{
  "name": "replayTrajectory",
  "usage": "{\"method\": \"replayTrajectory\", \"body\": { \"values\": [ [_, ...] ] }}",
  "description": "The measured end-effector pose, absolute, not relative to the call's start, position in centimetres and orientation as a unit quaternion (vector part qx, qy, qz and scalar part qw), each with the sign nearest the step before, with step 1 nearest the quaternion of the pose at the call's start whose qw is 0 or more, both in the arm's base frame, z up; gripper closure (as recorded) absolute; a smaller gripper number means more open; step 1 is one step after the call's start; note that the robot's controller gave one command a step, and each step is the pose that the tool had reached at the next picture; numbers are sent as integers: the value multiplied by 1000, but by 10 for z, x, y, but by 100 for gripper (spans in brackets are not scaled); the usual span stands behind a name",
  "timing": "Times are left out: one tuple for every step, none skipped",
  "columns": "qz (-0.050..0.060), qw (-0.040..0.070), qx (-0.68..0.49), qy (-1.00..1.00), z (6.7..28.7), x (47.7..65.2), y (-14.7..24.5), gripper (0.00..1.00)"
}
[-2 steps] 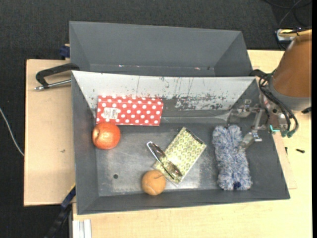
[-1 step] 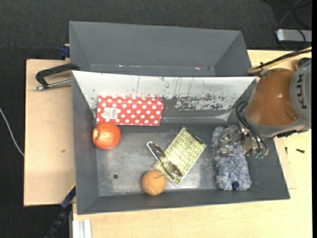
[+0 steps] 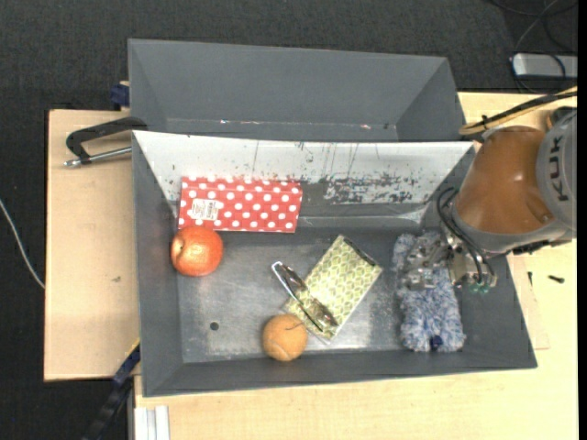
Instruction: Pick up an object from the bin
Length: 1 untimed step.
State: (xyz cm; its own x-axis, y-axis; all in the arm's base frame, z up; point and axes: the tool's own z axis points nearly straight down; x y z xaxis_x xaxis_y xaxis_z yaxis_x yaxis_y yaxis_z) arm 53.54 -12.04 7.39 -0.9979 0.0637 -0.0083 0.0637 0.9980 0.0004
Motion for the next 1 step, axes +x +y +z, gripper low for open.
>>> {"method": "replayTrajectory", "body": {
  "values": [
    [-1, 7, 19, 1000, 258, 539, -112, 100]
  ]
}}
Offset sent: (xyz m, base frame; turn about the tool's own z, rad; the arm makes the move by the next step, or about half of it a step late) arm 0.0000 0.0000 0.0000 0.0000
